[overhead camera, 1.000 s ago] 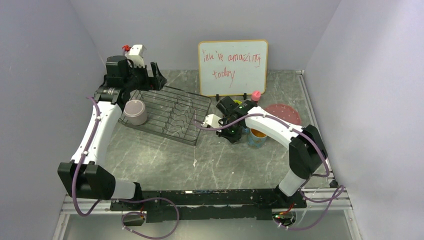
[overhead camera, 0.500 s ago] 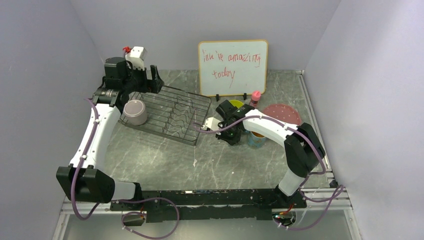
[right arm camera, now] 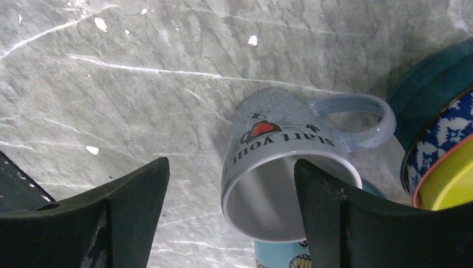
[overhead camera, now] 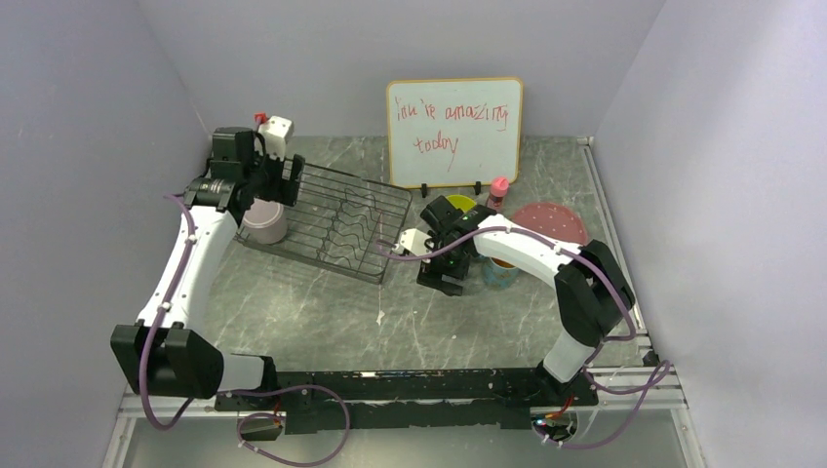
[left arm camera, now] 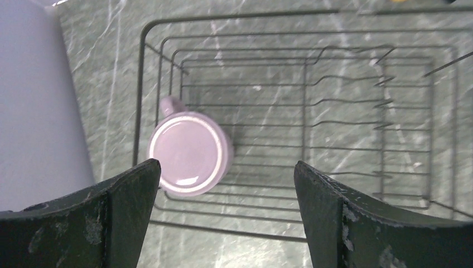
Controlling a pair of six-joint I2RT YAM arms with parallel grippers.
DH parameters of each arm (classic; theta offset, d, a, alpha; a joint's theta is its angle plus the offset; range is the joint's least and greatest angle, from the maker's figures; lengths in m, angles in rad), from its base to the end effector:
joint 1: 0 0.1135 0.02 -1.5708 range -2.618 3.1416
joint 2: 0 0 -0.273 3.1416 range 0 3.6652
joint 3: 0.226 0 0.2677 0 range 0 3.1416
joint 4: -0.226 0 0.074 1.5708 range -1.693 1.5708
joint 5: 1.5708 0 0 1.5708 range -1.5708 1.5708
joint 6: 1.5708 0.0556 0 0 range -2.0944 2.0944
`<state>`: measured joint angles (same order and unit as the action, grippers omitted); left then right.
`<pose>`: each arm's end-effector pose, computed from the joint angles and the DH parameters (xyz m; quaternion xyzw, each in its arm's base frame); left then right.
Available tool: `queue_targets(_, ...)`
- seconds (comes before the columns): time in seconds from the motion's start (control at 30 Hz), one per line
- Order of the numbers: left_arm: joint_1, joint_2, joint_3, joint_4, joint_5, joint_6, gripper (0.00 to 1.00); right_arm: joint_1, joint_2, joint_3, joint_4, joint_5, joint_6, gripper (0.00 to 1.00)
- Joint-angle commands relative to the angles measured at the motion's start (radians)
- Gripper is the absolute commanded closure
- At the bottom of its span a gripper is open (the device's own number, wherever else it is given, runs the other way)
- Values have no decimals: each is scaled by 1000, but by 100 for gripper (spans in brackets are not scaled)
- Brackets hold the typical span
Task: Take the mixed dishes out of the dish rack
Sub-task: Place the cup at the center of the board, then pick up the cup from the dish rack.
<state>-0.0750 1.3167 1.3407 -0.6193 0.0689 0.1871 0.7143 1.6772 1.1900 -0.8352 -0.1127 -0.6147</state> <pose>0.3168 -0.0276 0.3714 0.1314 0.8732 -0.0041 0.4693 0.2523 0.2271 0.1905 -0.6164 0.7756 0.0620 0.1207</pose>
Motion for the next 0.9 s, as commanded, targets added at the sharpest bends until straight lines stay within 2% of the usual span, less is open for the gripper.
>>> queue_targets(0.0, 12, 20, -11, -45, -143, 113, 6, 6, -69, 32, -5, -17, -3, 8)
queue_targets(0.1, 32, 43, -11, -55, -167, 137, 6, 6, -94, 52, -21, -39, -1, 2)
queue_targets(0.33, 133, 159, 20, -81, -166, 156, 6, 6, -149, 51, -25, -73, 8, 1)
queue_targets(0.67, 258, 285, 86, -215, 40, 86, 6, 5, -241, -70, 46, -69, 15, 1)
queue_targets(0.87, 297, 336, 123, -268, 156, 57, 6, -1, -265, -96, 64, -77, 13, 1)
